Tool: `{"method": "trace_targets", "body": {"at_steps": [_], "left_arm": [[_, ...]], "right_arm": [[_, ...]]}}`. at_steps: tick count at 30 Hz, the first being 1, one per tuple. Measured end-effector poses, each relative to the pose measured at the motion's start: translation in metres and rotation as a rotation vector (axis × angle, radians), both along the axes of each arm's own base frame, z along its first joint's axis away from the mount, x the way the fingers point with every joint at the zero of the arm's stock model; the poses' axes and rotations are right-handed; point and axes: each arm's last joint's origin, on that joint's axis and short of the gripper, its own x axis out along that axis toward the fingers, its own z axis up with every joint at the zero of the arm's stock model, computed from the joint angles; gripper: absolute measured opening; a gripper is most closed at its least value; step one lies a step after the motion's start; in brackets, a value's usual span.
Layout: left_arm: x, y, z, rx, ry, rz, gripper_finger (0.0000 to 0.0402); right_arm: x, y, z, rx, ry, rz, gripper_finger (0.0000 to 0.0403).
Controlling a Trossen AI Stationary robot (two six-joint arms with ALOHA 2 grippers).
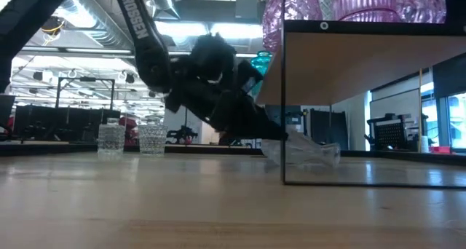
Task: Sort vases onto shelf
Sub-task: Put the transparent vase on the table
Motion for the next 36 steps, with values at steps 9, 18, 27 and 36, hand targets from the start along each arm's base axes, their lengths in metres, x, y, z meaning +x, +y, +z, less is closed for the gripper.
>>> {"method": "trace_targets", "body": {"at_steps": [9,18,27,36], "left_arm": [[0.004,-0.01,-0.014,-0.048,0.066,-0.004,0.0361],[0.005,-0.019,-0.015,-0.087,0.082,0.022,0.036],[0.008,-0.02,-0.009,-0.135,0.024,0.082,0.036],[0.009,-0.021,-0.006,-0.192,0.008,0.115,0.036]], "right_arm": [[0.001,0.001,0.001,0.012,-0.009,0.011,0.0],[0.001,0.001,0.001,0.008,-0.006,0.011,0.0],[0.001,0.001,0.001,0.009,-0.007,0.012,0.0],[0.001,0.001,0.001,0.011,-0.008,0.012,0.0]]}}
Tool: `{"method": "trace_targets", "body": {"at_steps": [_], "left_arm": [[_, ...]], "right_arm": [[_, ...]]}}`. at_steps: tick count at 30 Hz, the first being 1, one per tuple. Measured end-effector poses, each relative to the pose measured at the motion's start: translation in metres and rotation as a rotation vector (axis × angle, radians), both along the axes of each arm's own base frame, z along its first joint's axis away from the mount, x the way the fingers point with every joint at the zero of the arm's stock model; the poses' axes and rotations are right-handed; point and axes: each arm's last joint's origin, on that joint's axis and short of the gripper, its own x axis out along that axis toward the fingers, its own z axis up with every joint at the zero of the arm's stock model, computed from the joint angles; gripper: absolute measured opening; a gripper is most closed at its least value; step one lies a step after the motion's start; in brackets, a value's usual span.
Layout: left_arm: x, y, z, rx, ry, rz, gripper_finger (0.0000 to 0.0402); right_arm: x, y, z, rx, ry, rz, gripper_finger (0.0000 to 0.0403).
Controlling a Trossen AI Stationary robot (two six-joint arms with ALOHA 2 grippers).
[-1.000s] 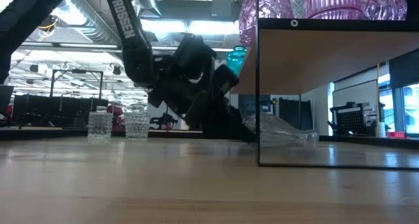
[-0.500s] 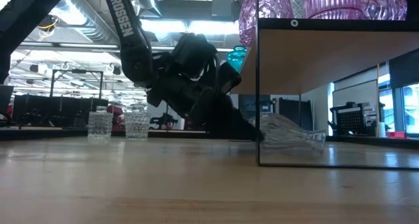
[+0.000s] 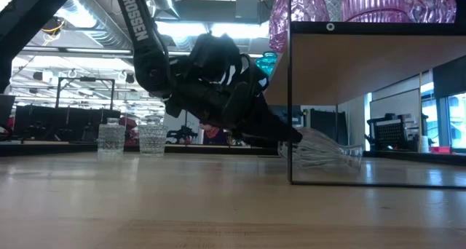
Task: Sort vases onto shelf
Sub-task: Put the transparent vase on the table
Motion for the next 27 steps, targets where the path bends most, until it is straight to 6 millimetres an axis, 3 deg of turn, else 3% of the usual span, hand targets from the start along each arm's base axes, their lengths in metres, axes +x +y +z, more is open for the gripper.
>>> {"method": "trace_targets", "body": {"at_steps": [6,20,27], "left_arm": [[0.001,-0.004,0.001,0.008,-0.009,0.018,0.0348],[0.0,-0.016,-0.004,0.021,0.068,0.029,0.0221],[-0.002,-0.016,-0.007,-0.033,0.107,0.052,0.0193]], "right_arm": [[0.0,0.0,0.0,0.001,-0.001,0.0,0.0],[0.005,0.004,-0.001,-0.003,-0.001,-0.01,0.0],[0.009,0.007,-0.003,-0.007,0.009,-0.001,0.0]]}}
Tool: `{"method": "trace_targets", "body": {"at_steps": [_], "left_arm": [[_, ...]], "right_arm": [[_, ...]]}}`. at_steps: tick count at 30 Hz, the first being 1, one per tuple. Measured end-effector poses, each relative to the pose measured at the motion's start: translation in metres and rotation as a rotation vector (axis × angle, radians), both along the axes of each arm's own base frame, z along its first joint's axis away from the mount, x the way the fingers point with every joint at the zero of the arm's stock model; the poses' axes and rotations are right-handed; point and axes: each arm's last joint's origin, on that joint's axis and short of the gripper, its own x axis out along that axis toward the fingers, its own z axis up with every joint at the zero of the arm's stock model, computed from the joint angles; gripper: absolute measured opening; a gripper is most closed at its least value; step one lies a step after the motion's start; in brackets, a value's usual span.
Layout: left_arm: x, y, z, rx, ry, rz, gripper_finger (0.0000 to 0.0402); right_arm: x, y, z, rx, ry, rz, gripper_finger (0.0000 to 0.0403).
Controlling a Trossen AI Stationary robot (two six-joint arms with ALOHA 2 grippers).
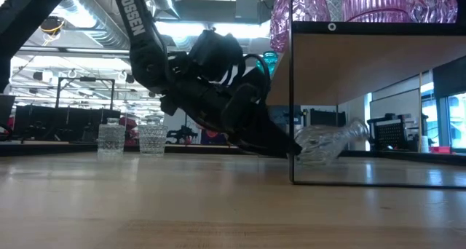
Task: Sort vases onto shelf
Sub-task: Put the transparent vase on the table
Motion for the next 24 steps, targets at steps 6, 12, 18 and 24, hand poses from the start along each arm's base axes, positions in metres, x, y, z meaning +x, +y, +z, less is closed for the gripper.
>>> {"method": "trace_targets", "body": {"at_steps": [6,12,18,24], "left_arm": [[-0.003,0.001,-0.003,-0.049,0.063,0.011,0.0189],[-0.012,0.0,-0.005,-0.058,0.115,0.001,0.0183],[-0.02,0.0,-0.009,-0.08,0.173,-0.014,0.0168],[-0.031,-0.002,-0.015,-0.146,0.204,-0.024,0.0151]], "right_arm": [[0.004,0.003,-0.002,-0.005,0.015,0.017,0.0],[0.005,0.005,-0.003,-0.023,0.036,0.036,0.0],[0.007,0.006,-0.004,-0.026,0.044,0.044,0.0],[0.011,0.009,-0.007,-0.03,0.06,0.061,0.0]]}}
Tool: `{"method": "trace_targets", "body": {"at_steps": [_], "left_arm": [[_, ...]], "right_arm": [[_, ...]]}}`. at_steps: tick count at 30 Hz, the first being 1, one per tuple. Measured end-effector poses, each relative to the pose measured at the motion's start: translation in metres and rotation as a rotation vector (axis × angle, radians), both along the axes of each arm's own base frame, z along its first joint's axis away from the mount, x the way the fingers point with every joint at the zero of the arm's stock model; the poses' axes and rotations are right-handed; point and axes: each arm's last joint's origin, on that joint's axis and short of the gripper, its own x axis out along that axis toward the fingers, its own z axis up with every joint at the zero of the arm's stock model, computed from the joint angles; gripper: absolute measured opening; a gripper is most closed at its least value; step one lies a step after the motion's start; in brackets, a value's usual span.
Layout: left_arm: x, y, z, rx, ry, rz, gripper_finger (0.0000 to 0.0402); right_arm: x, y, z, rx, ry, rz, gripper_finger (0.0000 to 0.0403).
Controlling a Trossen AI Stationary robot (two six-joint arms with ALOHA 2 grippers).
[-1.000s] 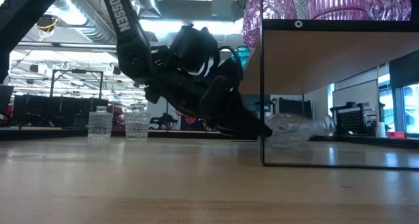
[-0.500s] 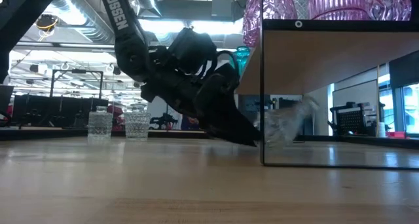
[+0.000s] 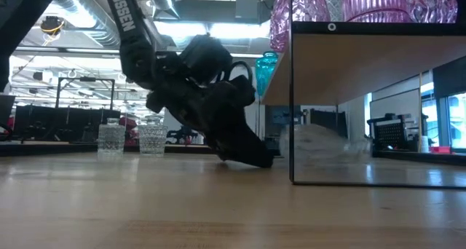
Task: Sort vases onto shelf
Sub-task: Put the transparent vase on the table, then put the transparent vase on the shelf aligned with the other transparent vase
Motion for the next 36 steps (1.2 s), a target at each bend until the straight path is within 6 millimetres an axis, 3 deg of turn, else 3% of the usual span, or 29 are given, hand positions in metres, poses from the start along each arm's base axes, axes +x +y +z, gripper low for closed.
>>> {"method": "trace_targets", "body": {"at_steps": [10,18,21,26,28,29,36], "left_arm": [[-0.038,-0.001,0.009,-0.017,0.023,-0.043,0.0104],[-0.04,-0.013,0.019,-0.068,-0.047,-0.147,0.0101],[-0.043,-0.018,0.016,-0.094,0.009,-0.171,0.0101],[-0.046,-0.025,0.014,-0.122,0.068,-0.209,0.0101],[-0.046,-0.026,0.017,-0.161,0.056,-0.23,0.0101],[-0.046,-0.027,0.019,-0.175,0.048,-0.235,0.0101],[-0.039,-0.028,0.033,-0.058,-0.118,-0.264,0.0101]], "right_arm": [[0.007,0.006,-0.004,0.003,0.019,0.031,0.0],[0.016,0.014,-0.01,0.048,0.041,0.095,0.0],[0.019,0.028,-0.025,0.116,0.101,0.142,0.0],[0.004,0.05,-0.066,0.145,0.174,-0.022,0.0],[0.006,0.06,-0.078,0.187,0.139,-0.05,0.0],[0.007,0.057,-0.084,0.125,0.152,-0.062,0.0],[0.001,0.048,-0.081,0.07,0.11,-0.093,0.0]]}}
